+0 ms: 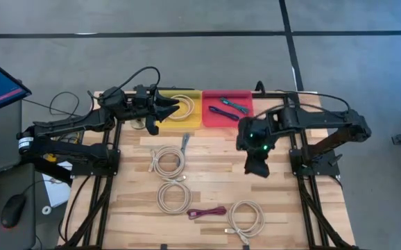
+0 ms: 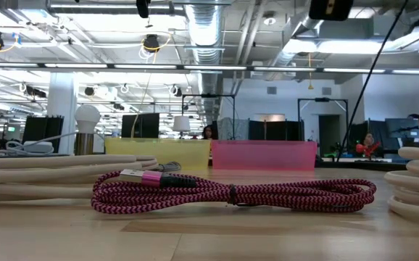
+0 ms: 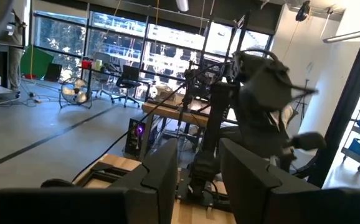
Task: Pick & Place USB Port
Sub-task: Put the large white charger cable into the yellow bin
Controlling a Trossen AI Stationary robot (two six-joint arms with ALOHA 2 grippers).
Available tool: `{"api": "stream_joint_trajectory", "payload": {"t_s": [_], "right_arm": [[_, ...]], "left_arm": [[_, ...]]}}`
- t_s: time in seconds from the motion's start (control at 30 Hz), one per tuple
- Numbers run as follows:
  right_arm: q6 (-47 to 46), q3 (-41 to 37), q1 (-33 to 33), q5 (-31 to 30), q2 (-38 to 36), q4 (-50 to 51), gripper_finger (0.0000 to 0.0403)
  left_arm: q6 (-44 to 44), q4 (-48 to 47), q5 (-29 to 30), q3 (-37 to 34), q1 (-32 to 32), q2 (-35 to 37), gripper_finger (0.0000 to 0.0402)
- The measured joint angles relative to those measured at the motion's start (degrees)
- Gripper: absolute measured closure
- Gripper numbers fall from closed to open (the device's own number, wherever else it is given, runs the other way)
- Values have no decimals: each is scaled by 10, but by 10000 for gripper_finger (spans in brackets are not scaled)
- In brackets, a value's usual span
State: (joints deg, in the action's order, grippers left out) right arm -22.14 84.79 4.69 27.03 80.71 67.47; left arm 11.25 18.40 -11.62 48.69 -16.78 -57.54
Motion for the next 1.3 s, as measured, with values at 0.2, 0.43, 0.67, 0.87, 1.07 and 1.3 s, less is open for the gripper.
{"api": "stream_joint_trajectory", "payload": {"t_s": [0.2, 0.43, 0.67, 0.87, 1.07, 1.3], "right_arm": [[-4, 0, 30, -1, 39, -15, 290], [-4, 0, 37, 6, 107, -69, 290], [-2, 0, 35, 56, 168, -88, 309], [-4, 0, 50, 102, 204, -52, 341], [-32, 0, 78, 101, 218, -35, 359], [-34, 0, 93, 60, 218, -35, 359]], "left_arm": [[-2, 0, 0, 0, 0, 0, 285], [-2, 0, -11, 0, 0, 1, 285], [1, -20, -22, 0, 0, 31, 285], [-3, -78, -22, 0, 0, 77, 285], [-3, -95, -22, 0, 0, 95, 285], [-3, -99, -22, 0, 0, 94, 285]]}}
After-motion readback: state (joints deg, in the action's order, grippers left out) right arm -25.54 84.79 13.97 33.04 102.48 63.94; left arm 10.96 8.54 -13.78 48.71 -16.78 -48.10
